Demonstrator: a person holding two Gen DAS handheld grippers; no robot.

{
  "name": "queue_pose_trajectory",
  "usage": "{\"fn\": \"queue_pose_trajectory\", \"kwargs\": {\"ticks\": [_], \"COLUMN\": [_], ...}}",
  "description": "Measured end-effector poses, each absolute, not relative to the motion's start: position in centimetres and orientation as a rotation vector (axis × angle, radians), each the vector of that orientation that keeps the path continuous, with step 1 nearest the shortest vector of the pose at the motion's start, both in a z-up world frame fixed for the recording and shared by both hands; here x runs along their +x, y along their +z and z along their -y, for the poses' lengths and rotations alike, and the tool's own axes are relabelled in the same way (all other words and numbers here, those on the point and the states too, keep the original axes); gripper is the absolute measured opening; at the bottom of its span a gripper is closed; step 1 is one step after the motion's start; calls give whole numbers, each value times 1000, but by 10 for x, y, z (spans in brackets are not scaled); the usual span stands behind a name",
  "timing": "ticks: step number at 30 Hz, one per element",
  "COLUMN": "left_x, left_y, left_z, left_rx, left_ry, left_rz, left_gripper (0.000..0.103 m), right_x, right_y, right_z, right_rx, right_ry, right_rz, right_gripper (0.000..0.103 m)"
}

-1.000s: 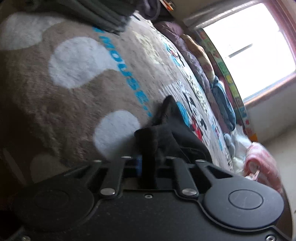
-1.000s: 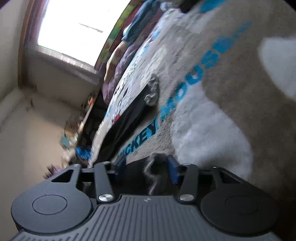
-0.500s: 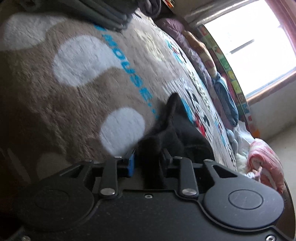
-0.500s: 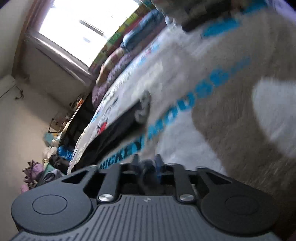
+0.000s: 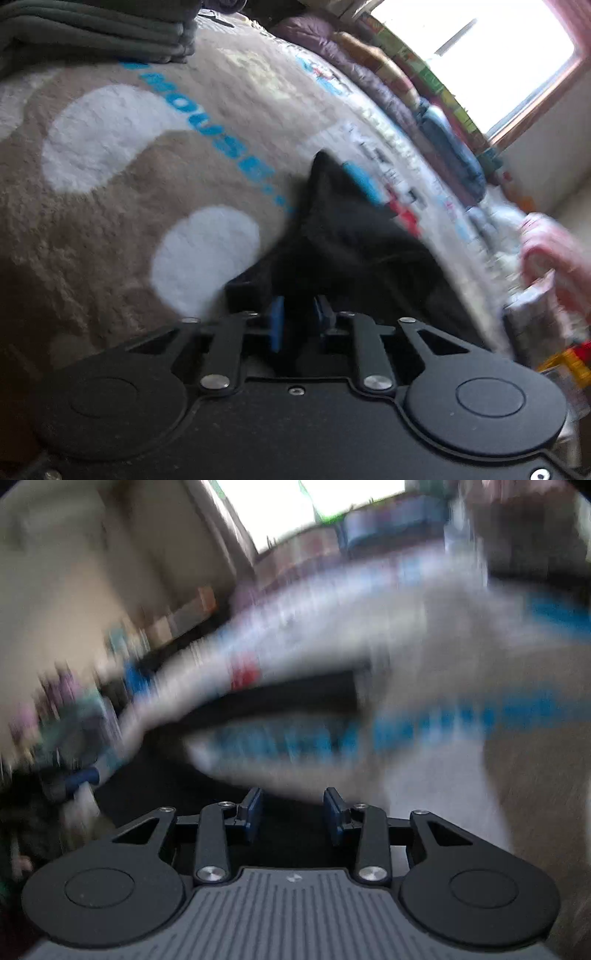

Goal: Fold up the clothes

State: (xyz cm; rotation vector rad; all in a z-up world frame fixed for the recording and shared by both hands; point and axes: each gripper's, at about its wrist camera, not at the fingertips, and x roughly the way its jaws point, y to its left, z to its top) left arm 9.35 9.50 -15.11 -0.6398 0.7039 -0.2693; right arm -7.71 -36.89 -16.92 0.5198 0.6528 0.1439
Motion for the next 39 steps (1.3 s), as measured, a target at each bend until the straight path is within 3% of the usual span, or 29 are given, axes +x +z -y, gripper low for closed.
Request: {"fn": "queue_pose_trajectory", "kwargs": {"ticks": [5, 7, 9, 11, 13, 23, 26, 29, 30, 31, 33, 39], "left_x": [113, 126, 137, 153, 169, 228, 239, 246, 247, 248, 249, 249], "left_y": [-137, -131, -122, -117, -117, -135, -141, -144, -145, -148, -152, -150], "left_z": [-96, -98, -102, -101, -102, -83, -73, -66, -64, -67, -75, -93], "left_rx": [-646, -654, -651, -649, -653, -599, -562, -526, -520, -540, -612, -746], "left_ry": [-270, -266, -248, -249, -258, -321, -332, -325, -321, -324, -336, -386], "left_rz": [-657, -641, -629, -645, -682, -798, -811, -821, -822, -821, -818, -816], "left_gripper": [32, 48, 48, 52, 52, 54, 43, 28, 10, 3, 3, 3], "right_x": [-84, -81, -69, -58, -46, 15, 28, 39, 42, 46, 53, 23], "right_y": [-161, -164, -170, -175, -178, -188, -190, -192, -192, -192, -193, -162], "right_z": [393, 407, 422, 435, 444, 456, 451, 445, 444, 442, 438, 444], "right_rx": [634, 703, 778, 846, 899, 1050, 1035, 998, 983, 968, 941, 975], "right_ry": [145, 123, 101, 84, 82, 42, 25, 12, 17, 27, 50, 89], "right_rz": [-541, -530, -532, -532, -533, -554, -549, -562, -574, -590, -627, -479], "right_gripper": [37, 39, 39, 46, 61, 70, 70, 58, 50, 31, 10, 9]}}
